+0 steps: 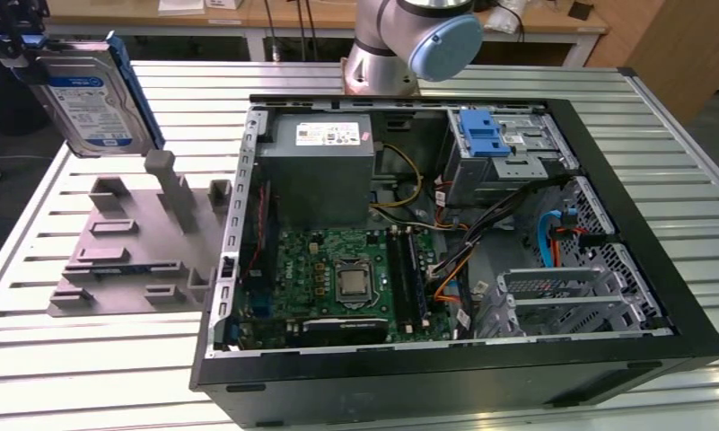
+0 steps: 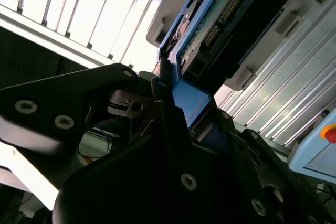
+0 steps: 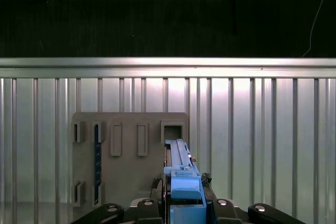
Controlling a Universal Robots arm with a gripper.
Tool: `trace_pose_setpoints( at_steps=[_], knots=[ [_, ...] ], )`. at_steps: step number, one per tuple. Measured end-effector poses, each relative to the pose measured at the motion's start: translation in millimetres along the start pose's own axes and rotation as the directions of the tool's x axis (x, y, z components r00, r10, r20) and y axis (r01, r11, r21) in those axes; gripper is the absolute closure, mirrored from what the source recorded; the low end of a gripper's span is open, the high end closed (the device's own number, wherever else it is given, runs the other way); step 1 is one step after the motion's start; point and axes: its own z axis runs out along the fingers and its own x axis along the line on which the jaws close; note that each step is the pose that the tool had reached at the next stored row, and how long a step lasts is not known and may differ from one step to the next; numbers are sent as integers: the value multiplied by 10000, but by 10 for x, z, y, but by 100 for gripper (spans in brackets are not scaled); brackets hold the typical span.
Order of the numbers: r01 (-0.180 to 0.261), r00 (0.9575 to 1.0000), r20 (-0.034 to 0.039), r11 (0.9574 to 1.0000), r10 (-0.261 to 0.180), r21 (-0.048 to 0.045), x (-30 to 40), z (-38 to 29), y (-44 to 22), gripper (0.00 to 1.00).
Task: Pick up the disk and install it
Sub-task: 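Pick up the disk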
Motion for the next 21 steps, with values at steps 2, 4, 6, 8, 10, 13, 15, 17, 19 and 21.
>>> trace_pose_setpoints(
  at_steps=[2, 4, 6, 8, 10, 13, 15, 17, 19, 21],
  knots=[
    [0, 10000, 0, 10000, 0, 1, 0, 0, 0, 63],
    [0, 10000, 0, 10000, 0, 3, 0, 0, 0, 63],
    [0, 10000, 0, 10000, 0, 7, 0, 0, 0, 63],
    [-1, 10000, 0, 10000, 1, 9, 0, -1, 0, 63],
    [-1, 10000, 0, 10000, 1, 9, 0, -4, 1, 63],
    [-1, 10000, 0, 10000, 1, 8, 0, -20, 0, 63],
    [0, 10000, 0, 10000, 0, 9, 0, -32, 0, 63],
    [0, 10000, 0, 10000, 0, 9, -1, -44, 0, 63],
    [0, 10000, 0, 10000, 0, 9, -1, -53, -1, 63],
    [0, 10000, 0, 10000, 0, 9, -1, -61, -1, 63]
  ],
)
